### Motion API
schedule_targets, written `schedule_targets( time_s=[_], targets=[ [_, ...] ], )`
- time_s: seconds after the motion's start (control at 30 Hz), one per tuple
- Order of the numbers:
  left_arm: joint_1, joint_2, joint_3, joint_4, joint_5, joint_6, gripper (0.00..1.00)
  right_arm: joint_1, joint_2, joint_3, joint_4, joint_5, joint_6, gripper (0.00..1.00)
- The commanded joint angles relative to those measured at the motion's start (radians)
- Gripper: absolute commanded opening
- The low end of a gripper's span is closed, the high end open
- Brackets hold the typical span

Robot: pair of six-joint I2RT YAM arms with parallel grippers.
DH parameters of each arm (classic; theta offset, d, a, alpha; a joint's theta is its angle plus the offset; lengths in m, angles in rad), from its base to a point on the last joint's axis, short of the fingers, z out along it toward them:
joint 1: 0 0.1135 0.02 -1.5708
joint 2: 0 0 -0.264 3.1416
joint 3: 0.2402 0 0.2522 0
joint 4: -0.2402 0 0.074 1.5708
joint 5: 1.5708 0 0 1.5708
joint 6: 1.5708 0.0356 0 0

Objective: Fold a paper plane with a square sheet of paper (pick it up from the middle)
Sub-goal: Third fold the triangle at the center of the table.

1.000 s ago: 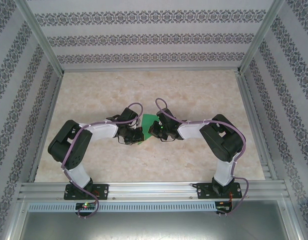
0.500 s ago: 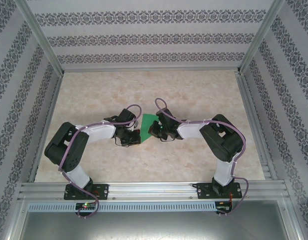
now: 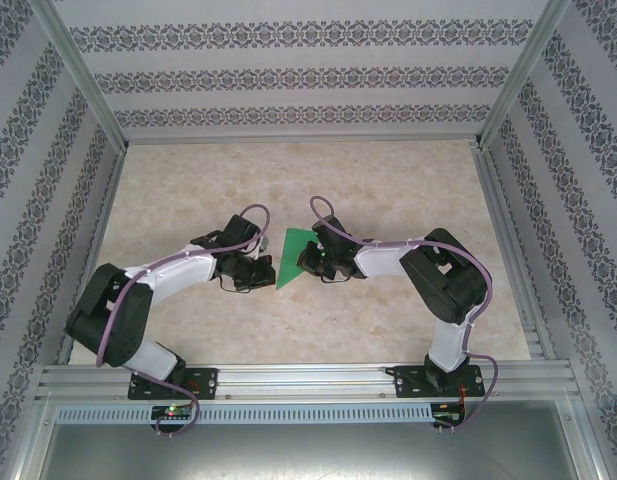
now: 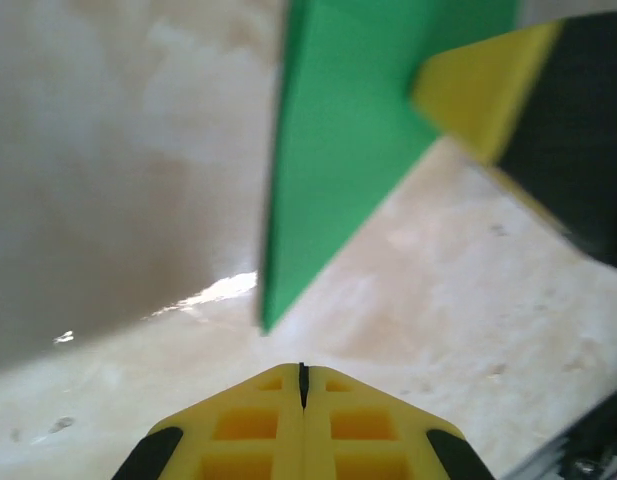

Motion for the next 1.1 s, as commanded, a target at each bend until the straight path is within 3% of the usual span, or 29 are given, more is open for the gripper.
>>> schedule_targets(
  time_s=[0.0, 0.47, 0.73, 1.07],
  targets=[
    [0.006, 0.022, 0.006, 0.102, 0.074, -0.045, 0.00, 0.006, 0.077, -0.029, -0.189, 0.070, -0.024, 0.00],
    [0.004, 0.213, 0.033, 0.059, 0.024, -0.025, 0.00, 0.006, 0.044, -0.025, -0.099, 0.011, -0.086, 0.00],
    [0.003, 0.215, 0.017, 0.004, -0.009, 0.003, 0.00, 0.013, -0.017, -0.014, 0.108, -0.102, -0.206, 0.00],
    [0.003, 0.221, 0.014, 0.011, -0.004, 0.003, 0.00, 0.057, -0.042, -0.054, 0.188, -0.085, -0.165, 0.00]
  ],
)
